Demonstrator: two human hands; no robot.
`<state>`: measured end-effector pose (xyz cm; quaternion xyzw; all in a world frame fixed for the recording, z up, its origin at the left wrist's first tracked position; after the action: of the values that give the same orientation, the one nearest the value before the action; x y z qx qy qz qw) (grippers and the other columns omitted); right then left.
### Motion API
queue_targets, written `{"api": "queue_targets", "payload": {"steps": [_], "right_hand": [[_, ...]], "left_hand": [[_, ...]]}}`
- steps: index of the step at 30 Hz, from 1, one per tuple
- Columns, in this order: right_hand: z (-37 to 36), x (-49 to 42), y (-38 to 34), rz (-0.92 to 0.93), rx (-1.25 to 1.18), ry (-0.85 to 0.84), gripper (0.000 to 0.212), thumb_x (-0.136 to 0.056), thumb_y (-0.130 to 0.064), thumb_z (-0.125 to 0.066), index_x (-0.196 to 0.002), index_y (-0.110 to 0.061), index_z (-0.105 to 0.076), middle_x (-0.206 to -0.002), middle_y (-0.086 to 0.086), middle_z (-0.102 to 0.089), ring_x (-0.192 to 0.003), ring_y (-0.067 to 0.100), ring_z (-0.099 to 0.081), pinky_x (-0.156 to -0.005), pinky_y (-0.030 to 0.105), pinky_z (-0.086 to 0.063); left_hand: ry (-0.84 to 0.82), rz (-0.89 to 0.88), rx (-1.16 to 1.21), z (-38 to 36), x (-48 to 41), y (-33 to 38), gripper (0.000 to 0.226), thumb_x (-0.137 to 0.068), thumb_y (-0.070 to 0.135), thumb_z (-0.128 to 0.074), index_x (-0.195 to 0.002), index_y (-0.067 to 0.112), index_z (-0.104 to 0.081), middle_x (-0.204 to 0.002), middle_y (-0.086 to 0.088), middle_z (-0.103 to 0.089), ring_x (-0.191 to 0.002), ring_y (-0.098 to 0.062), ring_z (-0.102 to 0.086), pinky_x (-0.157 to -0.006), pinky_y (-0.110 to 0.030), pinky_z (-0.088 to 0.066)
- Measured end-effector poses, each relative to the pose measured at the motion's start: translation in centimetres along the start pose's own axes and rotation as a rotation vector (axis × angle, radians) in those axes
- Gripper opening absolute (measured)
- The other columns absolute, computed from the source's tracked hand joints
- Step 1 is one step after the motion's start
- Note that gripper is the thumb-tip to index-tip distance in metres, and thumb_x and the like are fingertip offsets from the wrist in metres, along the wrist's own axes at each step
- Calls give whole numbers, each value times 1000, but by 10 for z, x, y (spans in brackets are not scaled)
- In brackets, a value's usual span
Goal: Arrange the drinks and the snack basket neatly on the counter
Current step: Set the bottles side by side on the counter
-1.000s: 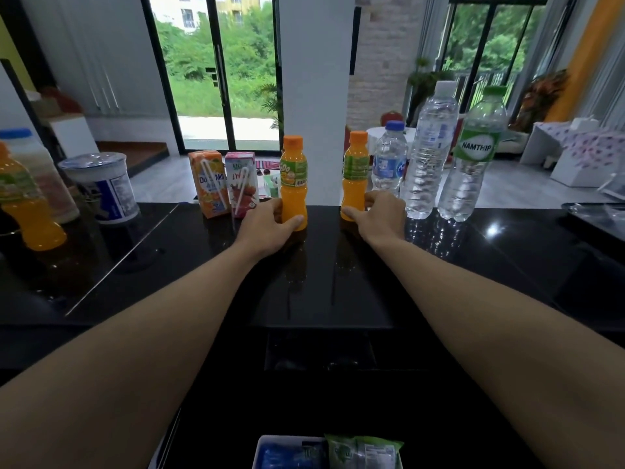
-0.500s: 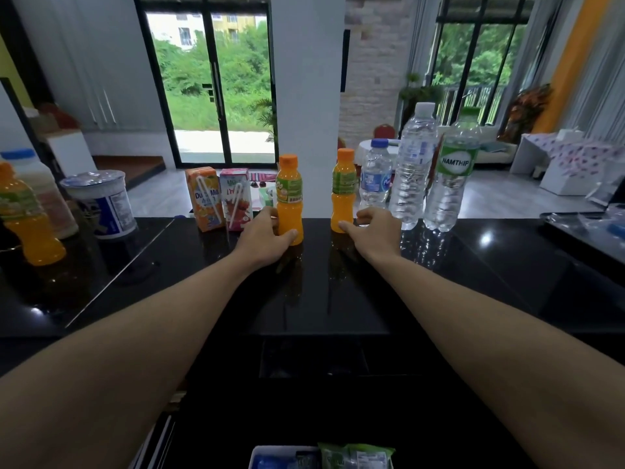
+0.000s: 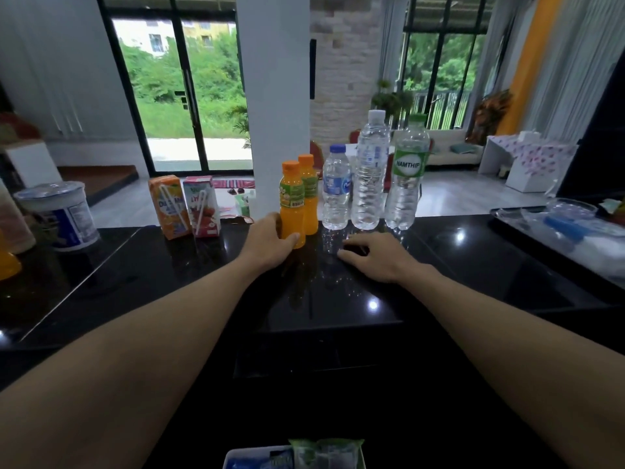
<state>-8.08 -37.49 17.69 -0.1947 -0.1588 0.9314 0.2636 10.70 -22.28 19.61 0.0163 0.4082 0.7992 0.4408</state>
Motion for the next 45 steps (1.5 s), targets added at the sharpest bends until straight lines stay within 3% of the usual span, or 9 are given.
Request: {"api": "queue_targets", "payload": {"steps": [2, 8, 16, 21, 25, 33, 40, 45], "right_hand": [[-3, -3, 3, -27, 37, -38, 61, -92, -66, -53, -137, -26, -63, -141, -2, -61, -131, 23, -54, -109, 38, -42], [-11, -9, 7, -53, 139, -97, 70, -93, -73, -40, -147, -30, -51, -156, 1, -45, -147, 27, -35, -119, 46, -28], [-13, -12, 6, -44, 152, -79, 71, -93, -72, -39, -147, -28, -53, -155, -5, -47, -146, 24, -37, -120, 45, -28], [-16, -13, 6, -27, 198, -105, 67, -96, -70, -36, -147, -29, -51, -156, -3, -46, -146, 30, -37, -122, 47, -17], [-15, -13, 7, -51, 198, -110, 71, -94, -74, -35, -149, -31, -49, -157, -6, -44, -146, 25, -37, -119, 45, -29], [-15, -12, 8, -55, 191, -118, 73, -93, -75, -34, -150, -32, -47, -157, -8, -43, -147, 25, -35, -120, 46, -27], [-14, -12, 8, -65, 167, -108, 76, -89, -78, -34, -148, -32, -49, -156, -10, -45, -146, 23, -36, -118, 45, -28], [-12, -10, 7, -87, 144, -99, 77, -87, -79, -36, -147, -33, -51, -154, -11, -47, -145, 23, -39, -117, 45, -30]], "left_hand": [[9, -9, 10, -4, -1, 2, 50, -89, 31, -72, -129, 8, -56, -127, -10, -63, -111, -24, -61, -90, -31, -47], [35, -44, 59, -15, -4, 5, 47, -88, 31, -75, -126, 9, -62, -120, -5, -68, -98, -11, -60, -83, -22, -45], [15, -75, 112, -19, -6, 3, 49, -87, 32, -75, -130, 12, -63, -122, -3, -70, -101, -7, -62, -88, -21, -46], [-2, -91, 113, -19, -5, 3, 45, -88, 34, -74, -128, 15, -66, -118, 1, -71, -102, -9, -65, -90, -25, -47], [-11, -100, 118, -18, -5, 2, 41, -88, 35, -74, -123, 16, -69, -113, 1, -73, -97, -8, -66, -89, -24, -49], [-31, -66, 133, -20, -7, -1, 47, -87, 36, -74, -129, 16, -66, -116, 6, -71, -103, -8, -66, -80, -15, -44], [-45, -69, 104, -22, -8, -1, 52, -89, 35, -73, -136, 14, -61, -125, 1, -69, -112, -11, -64, -96, -27, -49], [-75, -39, 106, -22, -8, -2, 62, -89, 35, -73, -143, 13, -52, -133, -1, -64, -117, -14, -61, -97, -27, -47]]}}
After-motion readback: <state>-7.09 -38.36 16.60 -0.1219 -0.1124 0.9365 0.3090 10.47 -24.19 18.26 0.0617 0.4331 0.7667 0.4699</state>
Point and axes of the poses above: each hand's wrist, its own x-axis away from the middle knuckle, its own z-axis out of the back of the hand, y = z × x, the point moved 2 cm from there along -x, towards the middle knuckle
